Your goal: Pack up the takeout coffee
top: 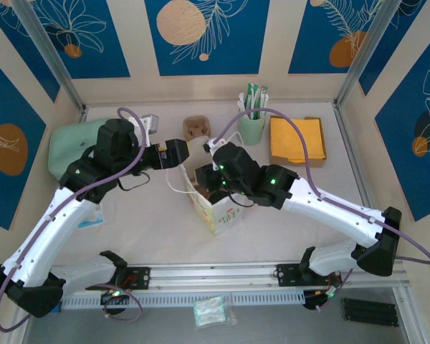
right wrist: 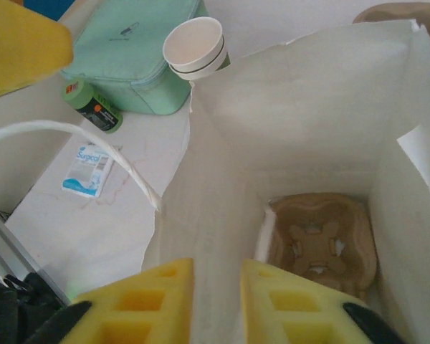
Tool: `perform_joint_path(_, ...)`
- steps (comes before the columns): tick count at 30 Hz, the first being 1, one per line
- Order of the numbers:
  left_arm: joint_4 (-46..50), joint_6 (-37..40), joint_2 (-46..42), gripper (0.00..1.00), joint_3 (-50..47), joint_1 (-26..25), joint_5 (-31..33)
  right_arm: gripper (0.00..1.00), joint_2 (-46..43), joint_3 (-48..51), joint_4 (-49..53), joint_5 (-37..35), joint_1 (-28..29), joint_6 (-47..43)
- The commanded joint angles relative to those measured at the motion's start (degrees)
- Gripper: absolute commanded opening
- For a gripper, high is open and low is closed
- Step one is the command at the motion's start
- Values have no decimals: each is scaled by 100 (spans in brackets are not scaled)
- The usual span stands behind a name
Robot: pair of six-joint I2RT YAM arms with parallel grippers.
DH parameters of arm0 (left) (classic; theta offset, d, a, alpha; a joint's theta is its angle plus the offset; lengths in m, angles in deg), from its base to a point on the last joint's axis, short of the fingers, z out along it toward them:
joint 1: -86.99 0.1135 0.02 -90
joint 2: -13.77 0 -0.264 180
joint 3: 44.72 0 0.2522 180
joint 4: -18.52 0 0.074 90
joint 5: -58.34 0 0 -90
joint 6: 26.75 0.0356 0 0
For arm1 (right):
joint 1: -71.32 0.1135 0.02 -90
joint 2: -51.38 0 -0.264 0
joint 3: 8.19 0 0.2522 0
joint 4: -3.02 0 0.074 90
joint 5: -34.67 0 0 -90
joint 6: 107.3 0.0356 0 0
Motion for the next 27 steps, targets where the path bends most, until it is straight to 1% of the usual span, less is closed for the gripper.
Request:
perform_joint_path(1, -187, -47, 14, 99, -51, -62, -131, 44, -148, -43, 20, 178, 9, 112)
perform_joint_path(3, -200, -46, 31, 99, -41, -71, -142, 50, -240, -128, 110, 189, 6, 144)
perform_joint_path(5, -210, -35, 54, 99, -20, -78, -151, 52, -322, -236, 191, 217, -21, 165)
perform_joint_path(10, -235, -11, 109, 99, 67, -79, -176, 53, -522, -586, 555, 435, -265, 309)
perform_joint_path(13, -244, 18, 168, 99, 221, -81, -220, 54, -712, -732, 720, 713, -567, 408)
perform_joint_path(16, -237, 63, 263, 99, 477, -96, -269, 54, -965, -735, 764, 1174, -1005, 575)
perform_joint_path(18, -228, 98, 353, 99, 688, -138, -297, 57, -1153, -693, 777, 1480, -1373, 700)
perform_joint_path(23, -235, 143, 638, 99, 1172, -389, -301, 69, -1554, -519, 880, 1814, -2190, 809)
perform_joint_path(24, -244, 158, 715, 99, 1278, -460, -292, 71, -1620, -474, 910, 1894, -2418, 829)
perform_joint_path(26, -257, 197, 856, 99, 1462, -620, -256, 78, -1709, -384, 974, 2091, -2843, 889)
perform_joint_path(27, -268, 204, 939, 99, 1559, -703, -243, 79, -1732, -342, 1020, 2264, -3097, 926)
